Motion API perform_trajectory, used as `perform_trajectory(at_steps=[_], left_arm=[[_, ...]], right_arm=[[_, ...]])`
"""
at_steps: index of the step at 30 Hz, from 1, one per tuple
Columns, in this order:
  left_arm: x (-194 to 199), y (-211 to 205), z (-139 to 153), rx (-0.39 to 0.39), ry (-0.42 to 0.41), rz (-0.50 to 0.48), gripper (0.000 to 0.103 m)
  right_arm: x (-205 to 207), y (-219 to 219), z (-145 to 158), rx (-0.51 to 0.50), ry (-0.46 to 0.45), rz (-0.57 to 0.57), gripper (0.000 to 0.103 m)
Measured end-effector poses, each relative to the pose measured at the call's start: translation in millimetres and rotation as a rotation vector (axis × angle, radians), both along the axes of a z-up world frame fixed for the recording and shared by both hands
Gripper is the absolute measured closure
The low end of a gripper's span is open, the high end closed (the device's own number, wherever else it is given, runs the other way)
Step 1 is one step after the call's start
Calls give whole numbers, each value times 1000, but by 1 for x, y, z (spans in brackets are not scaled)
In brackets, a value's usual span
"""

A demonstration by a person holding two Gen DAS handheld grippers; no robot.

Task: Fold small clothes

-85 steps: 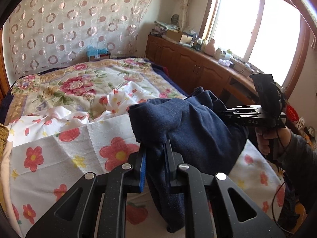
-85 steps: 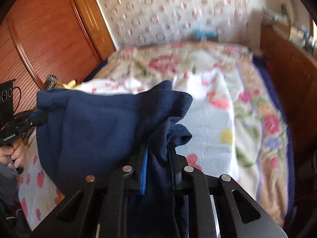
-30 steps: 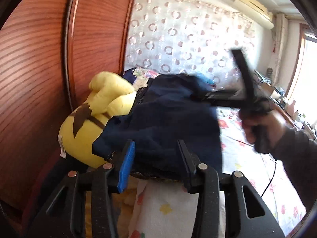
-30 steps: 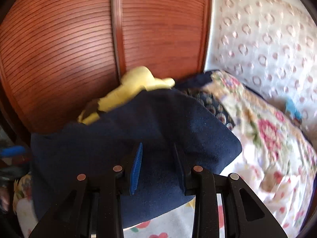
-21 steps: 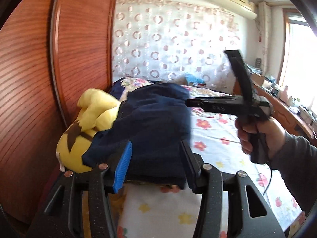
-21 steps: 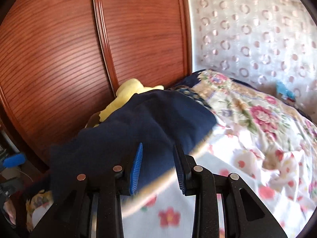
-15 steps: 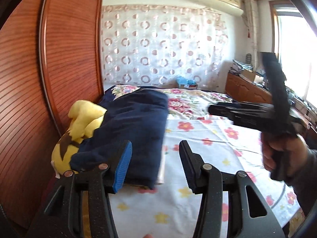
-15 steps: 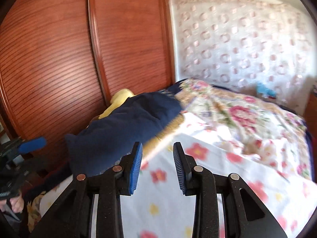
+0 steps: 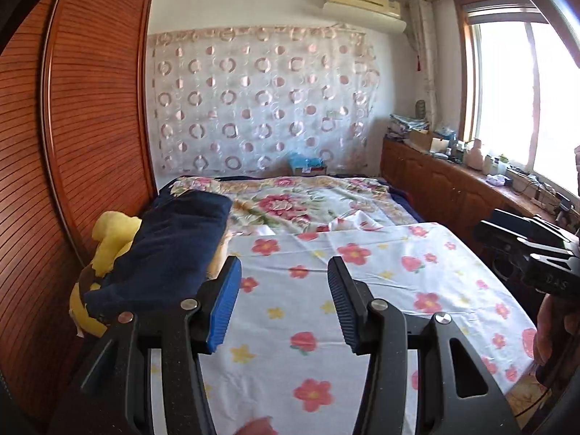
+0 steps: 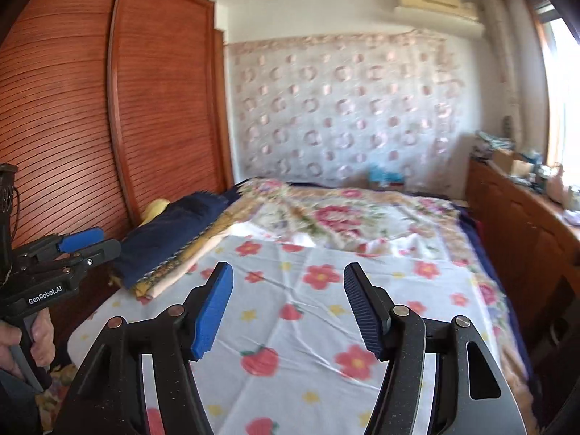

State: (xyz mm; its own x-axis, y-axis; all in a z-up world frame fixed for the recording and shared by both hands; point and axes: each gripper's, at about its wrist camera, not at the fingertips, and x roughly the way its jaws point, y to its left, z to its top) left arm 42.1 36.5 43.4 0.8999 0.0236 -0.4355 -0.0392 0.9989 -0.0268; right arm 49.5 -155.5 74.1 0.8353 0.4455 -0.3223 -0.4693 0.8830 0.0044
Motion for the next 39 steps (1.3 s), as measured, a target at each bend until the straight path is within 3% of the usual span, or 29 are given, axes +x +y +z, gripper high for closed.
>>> perform_trajectory(at_steps=[4, 10, 22, 39], left_arm=[[-3, -16, 8, 5, -12, -28, 52], [-5, -24, 11, 6, -18, -35, 52], [-7, -23, 9, 8, -22, -26, 52], [-7, -25, 12, 5, -22, -23, 52]], right_arm=[[-32, -17, 5, 51, -28, -79, 38], [-52, 2, -5, 71, -45, -140, 38], [-46, 25, -23, 81, -39, -167, 38], [-42, 6, -21, 87, -36, -165, 38]])
